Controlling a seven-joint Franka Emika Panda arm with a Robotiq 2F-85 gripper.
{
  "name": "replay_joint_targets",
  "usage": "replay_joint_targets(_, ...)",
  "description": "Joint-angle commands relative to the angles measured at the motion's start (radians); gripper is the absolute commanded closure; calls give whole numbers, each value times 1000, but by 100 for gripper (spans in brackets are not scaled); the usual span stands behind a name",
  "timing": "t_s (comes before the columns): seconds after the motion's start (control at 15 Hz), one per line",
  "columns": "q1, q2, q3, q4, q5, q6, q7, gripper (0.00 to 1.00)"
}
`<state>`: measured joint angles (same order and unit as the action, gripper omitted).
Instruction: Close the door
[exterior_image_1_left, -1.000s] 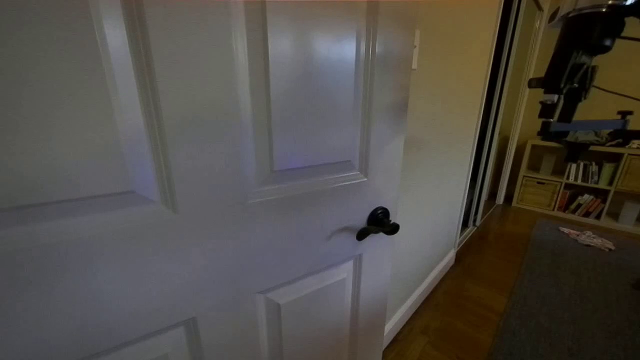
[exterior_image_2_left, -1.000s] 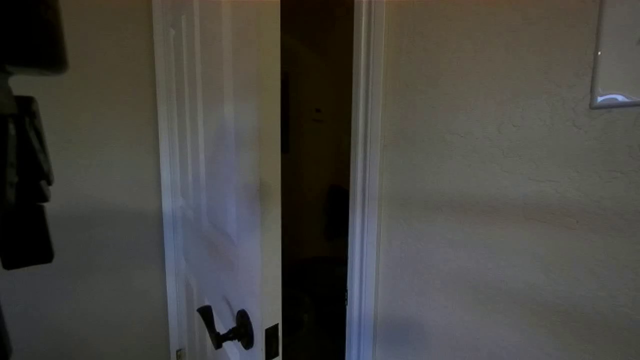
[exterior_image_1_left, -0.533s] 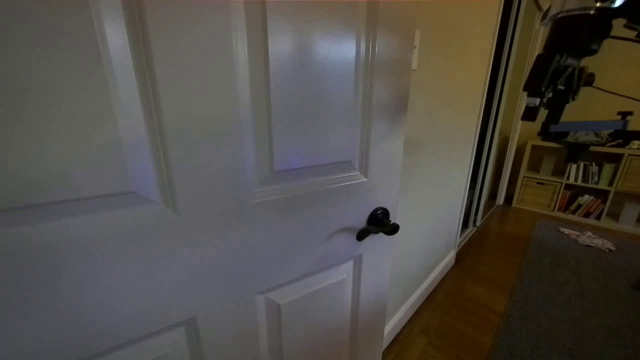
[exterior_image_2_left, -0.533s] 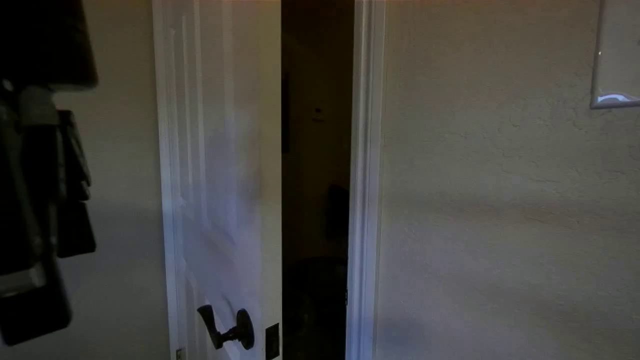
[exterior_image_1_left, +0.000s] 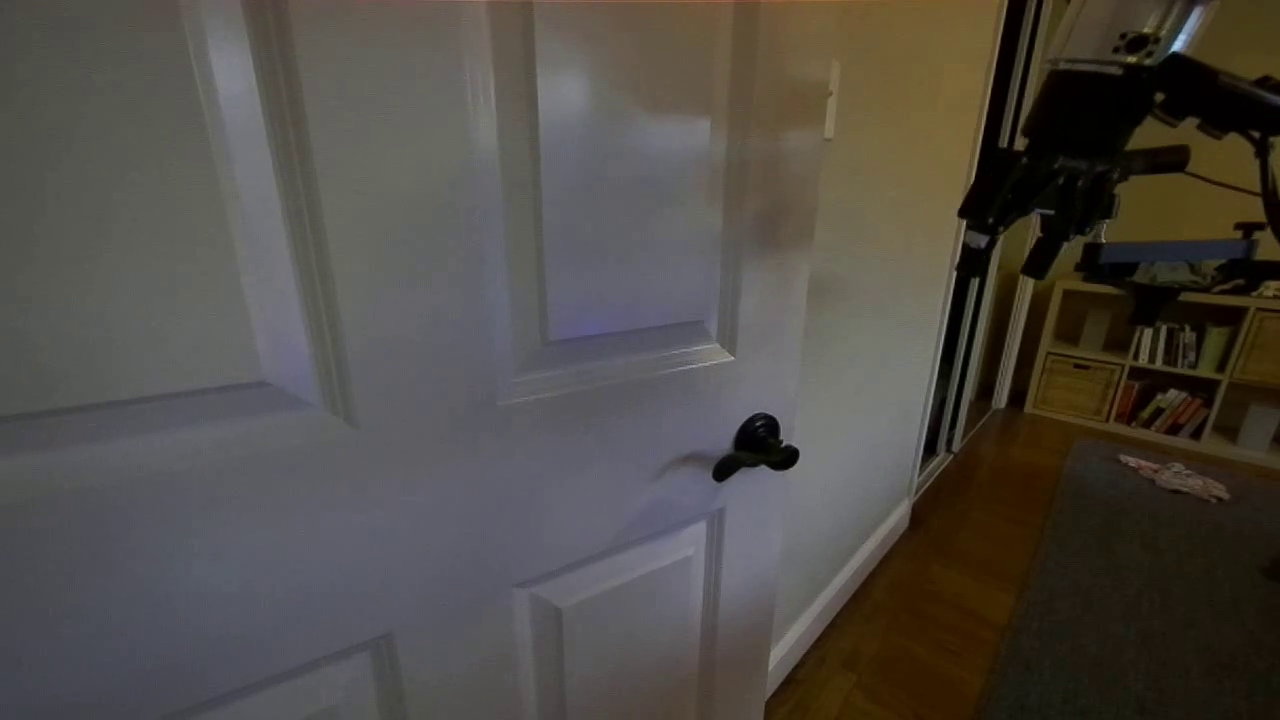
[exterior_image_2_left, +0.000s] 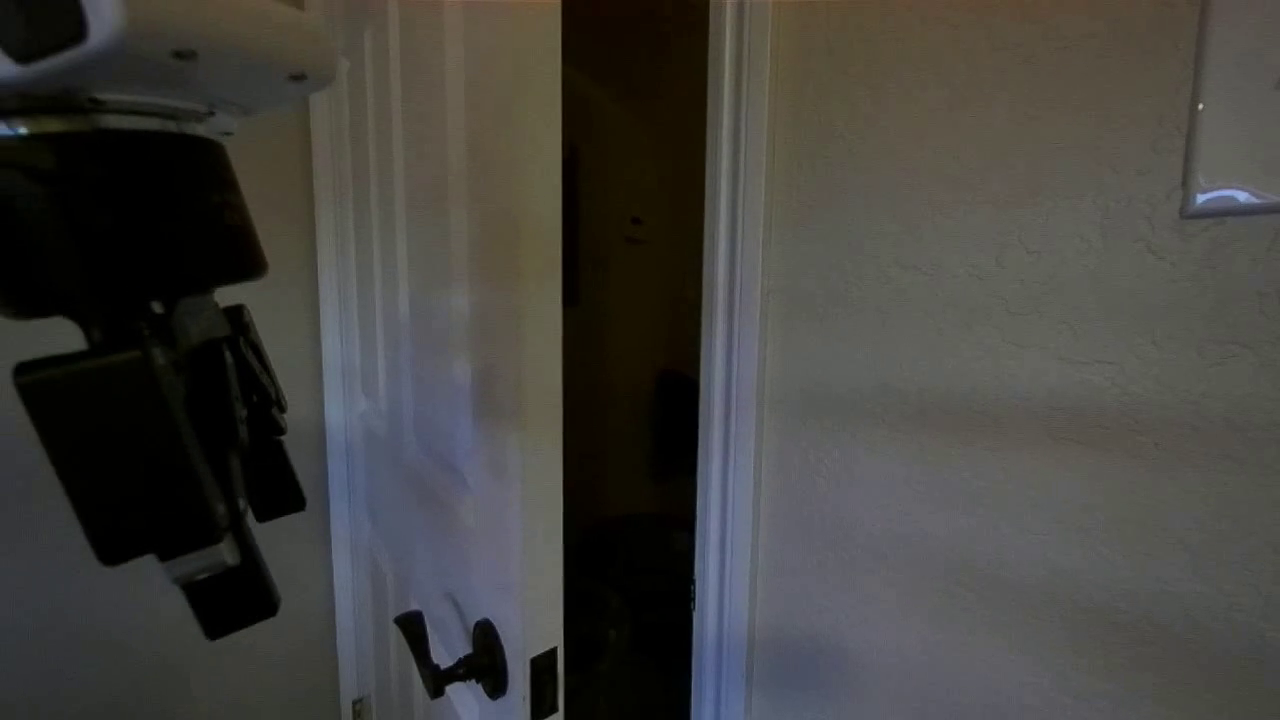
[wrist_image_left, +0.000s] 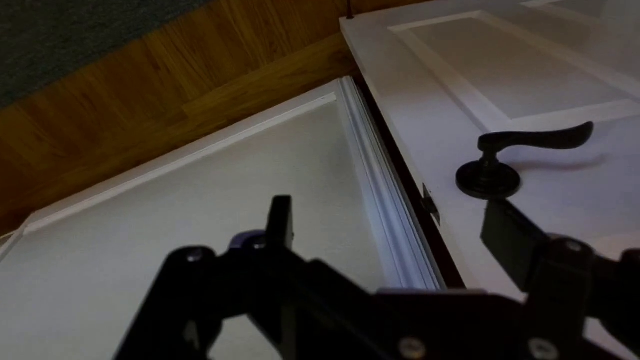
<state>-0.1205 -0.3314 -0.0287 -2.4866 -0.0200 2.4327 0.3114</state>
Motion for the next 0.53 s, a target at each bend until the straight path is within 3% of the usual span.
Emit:
replay_joint_targets(0.0, 15, 23, 34, -8, 10, 84, 25, 33)
replay_joint_targets(0.47, 82, 130, 48, 49, 78, 227, -39, 80)
